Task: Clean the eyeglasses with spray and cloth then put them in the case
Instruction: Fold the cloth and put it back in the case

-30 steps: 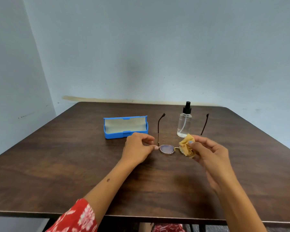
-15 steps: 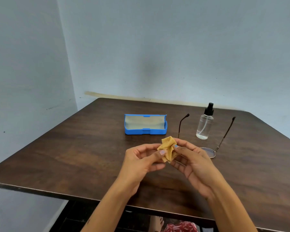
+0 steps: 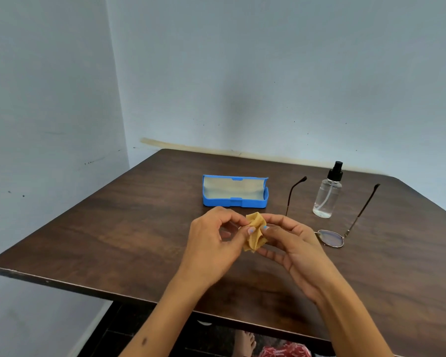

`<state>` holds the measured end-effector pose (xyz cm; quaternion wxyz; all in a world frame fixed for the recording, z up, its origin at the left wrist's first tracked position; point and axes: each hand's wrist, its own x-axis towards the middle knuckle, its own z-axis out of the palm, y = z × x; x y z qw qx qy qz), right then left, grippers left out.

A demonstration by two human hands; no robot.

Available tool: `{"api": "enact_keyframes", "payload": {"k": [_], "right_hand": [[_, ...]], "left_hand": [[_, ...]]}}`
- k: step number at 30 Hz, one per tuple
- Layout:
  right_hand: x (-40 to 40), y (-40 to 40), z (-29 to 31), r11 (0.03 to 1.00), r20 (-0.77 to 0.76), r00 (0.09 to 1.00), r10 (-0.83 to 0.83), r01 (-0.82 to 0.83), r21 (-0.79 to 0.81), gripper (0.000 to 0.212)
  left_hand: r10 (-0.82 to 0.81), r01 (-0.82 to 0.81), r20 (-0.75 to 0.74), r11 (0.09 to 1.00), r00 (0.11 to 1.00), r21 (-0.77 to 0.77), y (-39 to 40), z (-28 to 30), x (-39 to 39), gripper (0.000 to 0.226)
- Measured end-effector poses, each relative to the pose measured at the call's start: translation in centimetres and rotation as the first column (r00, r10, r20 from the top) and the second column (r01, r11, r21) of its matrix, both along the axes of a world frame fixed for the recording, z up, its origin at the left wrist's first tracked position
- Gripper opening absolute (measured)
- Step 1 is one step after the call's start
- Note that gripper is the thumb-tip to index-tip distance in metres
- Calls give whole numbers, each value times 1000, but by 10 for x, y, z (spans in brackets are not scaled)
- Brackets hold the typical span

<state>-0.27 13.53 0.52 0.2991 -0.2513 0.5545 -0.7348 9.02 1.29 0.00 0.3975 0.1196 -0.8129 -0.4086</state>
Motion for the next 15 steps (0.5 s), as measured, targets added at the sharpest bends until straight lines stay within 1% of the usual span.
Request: {"api": "enact_keyframes", "payload": {"k": [2, 3, 5, 7, 8, 10, 11, 13, 15], "right_hand": [[-2, 0, 0, 1000, -32, 999, 23, -23, -10, 26], [-3, -1, 1, 998, -47, 997, 55, -56, -26, 30], [-6, -3, 5, 984, -61, 984, 166, -169, -48, 41], [-9, -6, 8, 957, -33, 958, 286, -287, -42, 54], [-10, -7, 9, 943, 4, 944, 330, -329, -47, 57], [-12, -8, 12, 923, 91, 919, 384, -380, -56, 54], [-12, -8, 15, 921, 130, 911, 391, -388, -45, 49], [-12, -9, 20, 931, 181, 917, 357, -365, 16, 38], [-12, -11, 23, 946, 194, 933, 304, -320, 54, 34]], "left_hand": [[-108, 109, -13, 994, 994, 30, -8, 4, -1, 12], [-185, 185, -14, 980, 983, 71, -12, 8, 0, 13], [-338, 338, -32, 923, 941, 183, -20, 17, 0, 13], [-416, 414, -45, 877, 908, 243, -26, 26, 1, 11], [-438, 434, -46, 863, 898, 260, -28, 30, 2, 10], [-471, 464, -49, 837, 881, 289, -33, 36, 4, 7], [-486, 474, -39, 828, 873, 298, -36, 39, 6, 9], [-514, 483, 24, 819, 857, 309, -41, 45, 9, 9], [-534, 471, 124, 815, 836, 338, -45, 50, 14, 13]]}}
